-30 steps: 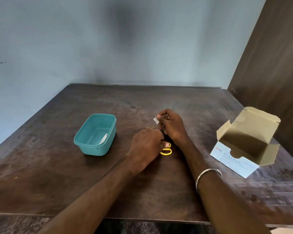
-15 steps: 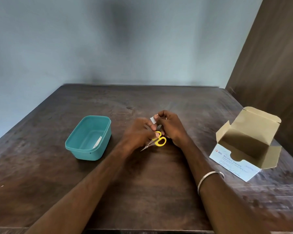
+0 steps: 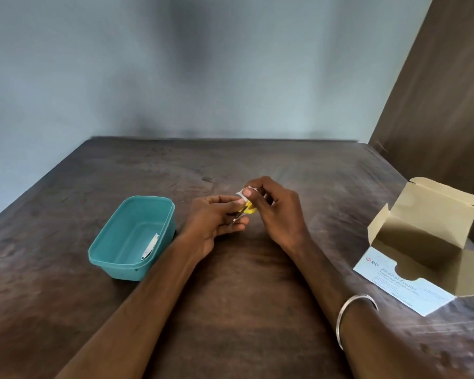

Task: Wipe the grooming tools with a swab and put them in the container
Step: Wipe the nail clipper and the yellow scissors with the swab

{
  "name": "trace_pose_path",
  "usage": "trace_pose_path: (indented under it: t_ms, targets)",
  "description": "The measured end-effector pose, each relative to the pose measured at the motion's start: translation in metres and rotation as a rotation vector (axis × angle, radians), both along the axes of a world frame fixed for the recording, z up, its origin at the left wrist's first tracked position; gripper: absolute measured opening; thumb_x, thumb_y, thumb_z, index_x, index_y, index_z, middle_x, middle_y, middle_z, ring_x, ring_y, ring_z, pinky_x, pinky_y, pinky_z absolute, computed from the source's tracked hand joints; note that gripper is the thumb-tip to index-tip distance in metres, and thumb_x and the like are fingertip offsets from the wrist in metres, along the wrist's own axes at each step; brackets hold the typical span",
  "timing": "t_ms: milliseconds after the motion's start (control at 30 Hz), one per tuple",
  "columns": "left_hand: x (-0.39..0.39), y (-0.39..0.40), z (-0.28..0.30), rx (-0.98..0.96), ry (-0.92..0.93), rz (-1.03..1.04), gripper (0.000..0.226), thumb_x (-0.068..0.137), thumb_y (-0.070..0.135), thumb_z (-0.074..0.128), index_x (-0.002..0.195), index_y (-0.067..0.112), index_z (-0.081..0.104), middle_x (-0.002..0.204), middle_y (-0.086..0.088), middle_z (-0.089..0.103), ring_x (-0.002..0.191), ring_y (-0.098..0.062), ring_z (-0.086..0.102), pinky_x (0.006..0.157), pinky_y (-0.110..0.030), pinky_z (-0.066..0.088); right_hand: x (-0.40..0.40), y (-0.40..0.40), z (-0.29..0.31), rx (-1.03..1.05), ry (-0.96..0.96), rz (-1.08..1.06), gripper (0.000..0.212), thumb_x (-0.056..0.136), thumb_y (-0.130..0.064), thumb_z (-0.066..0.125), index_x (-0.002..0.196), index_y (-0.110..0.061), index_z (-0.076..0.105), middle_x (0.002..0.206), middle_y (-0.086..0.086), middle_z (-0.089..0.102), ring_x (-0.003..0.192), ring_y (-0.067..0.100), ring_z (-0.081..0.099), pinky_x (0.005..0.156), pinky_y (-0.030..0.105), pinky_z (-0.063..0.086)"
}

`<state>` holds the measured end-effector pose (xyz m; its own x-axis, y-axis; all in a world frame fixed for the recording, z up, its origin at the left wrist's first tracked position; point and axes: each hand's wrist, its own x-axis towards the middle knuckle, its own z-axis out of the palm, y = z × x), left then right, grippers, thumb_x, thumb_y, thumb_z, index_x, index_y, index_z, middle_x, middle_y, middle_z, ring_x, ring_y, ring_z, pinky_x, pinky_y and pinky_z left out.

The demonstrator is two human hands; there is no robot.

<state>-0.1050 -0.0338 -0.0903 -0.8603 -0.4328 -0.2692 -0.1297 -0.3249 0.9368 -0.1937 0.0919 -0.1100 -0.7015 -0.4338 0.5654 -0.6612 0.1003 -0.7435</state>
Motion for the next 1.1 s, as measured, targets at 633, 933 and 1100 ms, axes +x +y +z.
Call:
trace_pose_path:
  t_ms: [633, 933, 1100]
  targets:
    - [0.001, 0.021, -0.014, -0.296, 0.250, 0.010, 0.022, 0.088, 0.013, 0.071, 0.101, -0.002, 0.062, 0.086, -0.015, 0.074, 0.074, -0.021, 0.072, 0.068, -0.038, 0.062, -0.008, -0.008, -0.006, -0.128, -0.358, -0.175, 0.011, 0.096, -0.031, 0.064, 0.092, -0.021, 0.066, 0.066, -0.008, 0.065, 0.055, 0.007, 0.059, 0.057, 0.030, 0.050]
    - [0.001, 0.014, -0.019, -0.489, 0.257, -0.004, 0.012, 0.097, 0.022, 0.060, 0.100, 0.017, 0.070, 0.073, -0.007, 0.068, 0.059, -0.014, 0.055, 0.057, -0.038, 0.048, -0.011, -0.001, -0.002, -0.048, -0.339, -0.233, 0.015, 0.097, -0.034, 0.063, 0.096, -0.019, 0.066, 0.074, -0.005, 0.071, 0.063, 0.007, 0.068, 0.068, 0.038, 0.059]
    - [0.002, 0.014, -0.016, -0.626, 0.246, 0.091, 0.019, 0.098, 0.040, 0.055, 0.100, 0.025, 0.066, 0.058, 0.011, 0.056, 0.049, -0.001, 0.048, 0.049, -0.026, 0.044, -0.010, 0.001, 0.000, 0.047, -0.291, -0.220, 0.012, 0.096, -0.034, 0.064, 0.091, -0.023, 0.066, 0.066, -0.009, 0.069, 0.058, -0.002, 0.065, 0.063, 0.031, 0.056]
